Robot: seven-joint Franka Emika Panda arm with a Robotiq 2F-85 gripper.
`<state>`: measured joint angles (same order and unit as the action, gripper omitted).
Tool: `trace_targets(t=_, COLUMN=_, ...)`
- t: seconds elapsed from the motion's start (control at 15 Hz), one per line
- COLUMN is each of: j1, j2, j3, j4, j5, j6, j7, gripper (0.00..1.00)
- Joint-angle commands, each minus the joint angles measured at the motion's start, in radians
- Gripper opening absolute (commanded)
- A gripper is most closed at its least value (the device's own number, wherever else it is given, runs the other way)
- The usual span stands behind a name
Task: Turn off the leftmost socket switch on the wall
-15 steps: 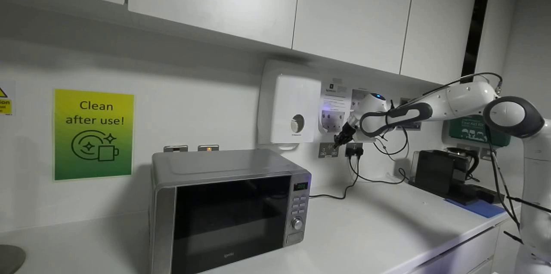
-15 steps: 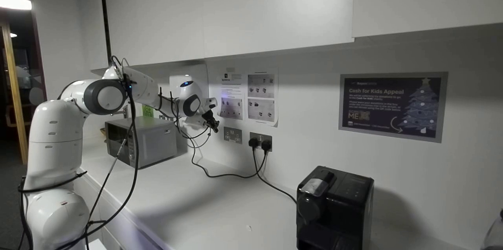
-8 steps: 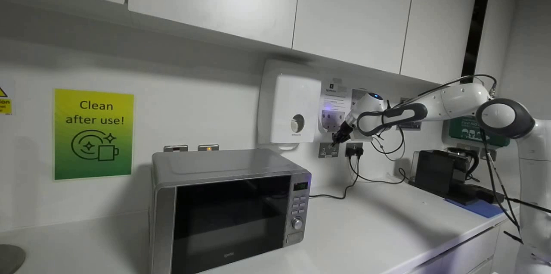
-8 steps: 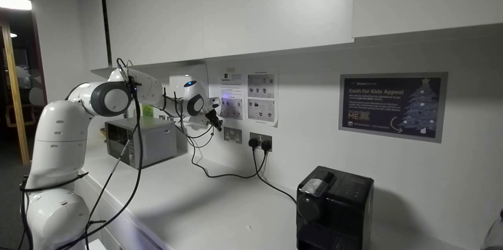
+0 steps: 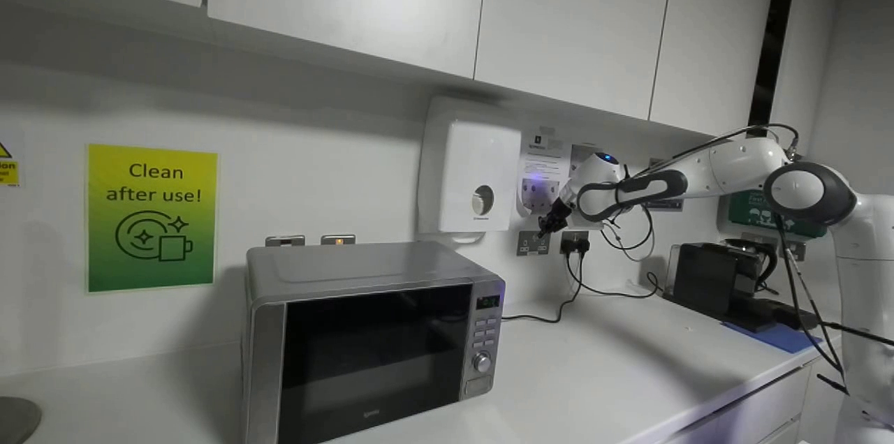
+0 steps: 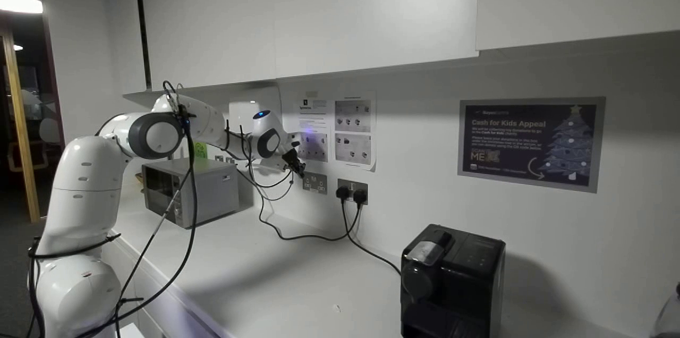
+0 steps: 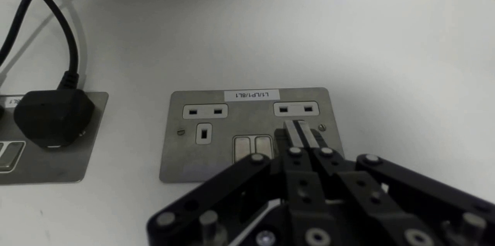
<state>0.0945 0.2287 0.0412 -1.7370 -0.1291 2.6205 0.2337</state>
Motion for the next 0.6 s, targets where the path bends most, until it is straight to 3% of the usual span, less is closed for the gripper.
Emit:
trace_targets(t=0.0, j1=0.018, j2=0.018, j3=-0.026, j4=0.022, j5=-0.041, j6=0.041, j7=0.023, gripper=0.0)
trace_targets(t=0.53, j1=0.026, j2=0.031, j3=-0.045, j4=0.015, j5=-0.083, j6=0.058, j7=0.019, gripper=0.0)
